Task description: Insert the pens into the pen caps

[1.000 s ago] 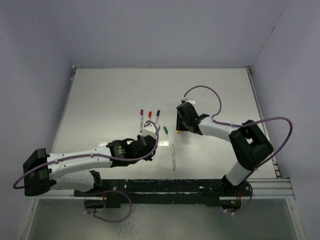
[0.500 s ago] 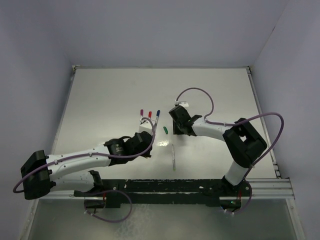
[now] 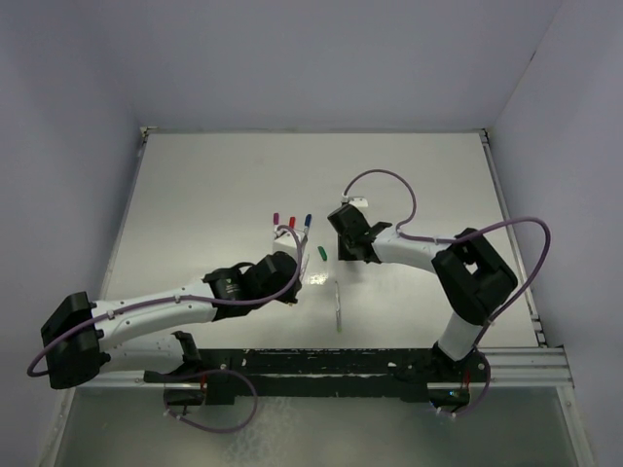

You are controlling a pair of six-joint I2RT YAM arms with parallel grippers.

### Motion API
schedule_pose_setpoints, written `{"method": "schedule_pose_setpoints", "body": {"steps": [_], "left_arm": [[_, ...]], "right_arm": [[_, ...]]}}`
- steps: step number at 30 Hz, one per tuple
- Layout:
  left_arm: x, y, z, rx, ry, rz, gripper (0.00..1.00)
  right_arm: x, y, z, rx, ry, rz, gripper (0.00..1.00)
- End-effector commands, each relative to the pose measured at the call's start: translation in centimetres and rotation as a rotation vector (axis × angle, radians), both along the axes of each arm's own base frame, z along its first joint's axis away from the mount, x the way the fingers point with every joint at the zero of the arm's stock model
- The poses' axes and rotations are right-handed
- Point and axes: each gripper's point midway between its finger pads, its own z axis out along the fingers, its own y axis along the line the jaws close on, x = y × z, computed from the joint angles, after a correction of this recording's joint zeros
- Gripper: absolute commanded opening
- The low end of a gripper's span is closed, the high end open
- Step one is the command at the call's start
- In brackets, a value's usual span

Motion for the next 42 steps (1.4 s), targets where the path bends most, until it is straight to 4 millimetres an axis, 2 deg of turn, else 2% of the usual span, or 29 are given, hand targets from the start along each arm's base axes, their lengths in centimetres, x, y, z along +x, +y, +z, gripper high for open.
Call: {"method": "schedule_pose_setpoints", "body": {"steps": [1,12,16,20,24,28,33,38,42], "left_arm": [[0.3,-0.3,-0.1,-0.012,-0.011,-0.011,0.0],[0.5,-0.3,-0.1,-0.018,-0.016,-0.005,0.0],[0.5,-0.2,0.0,-0.021,-0.016,-0.002,0.0],[0.8,-0.3,-0.1,-0.02,-0.028,-0.013,0.0],[1.2,-1.0,0.3,-0.047,-0.042,-0.015,0.0],[1.7,-1.8,1.0,-0.095,-0.075,-0.023,0.0],[2.4,-3.1,2.4,-0.153,-0.131,-0.051,0.0],[2.9,-5.0,3.9,-0.224,-0.173,-0.094,0.0],[2.8,-6.7,5.4,-0.335,-0.211,-0.145,0.0]], "right_arm": [[-0.6,-0.3,-1.3,-0.029,0.053,-0.018,0.32],[-1.6,-1.1,-2.5,-0.065,0.099,-0.024,0.22],[-2.7,-1.9,-3.0,-0.068,0.122,-0.036,0.08],[-2.8,-1.8,-2.8,-0.064,0.118,-0.01,0.04],[-1.4,-0.7,-0.2,-0.008,0.033,0.034,0.01],[0.5,0.3,4.2,0.066,-0.103,0.057,0.0],[1.7,0.7,10.1,0.179,-0.27,0.07,0.0],[1.3,0.3,15.1,0.32,-0.437,0.073,0.0],[0.1,0.3,18.6,0.446,-0.574,0.118,0.0]]}}
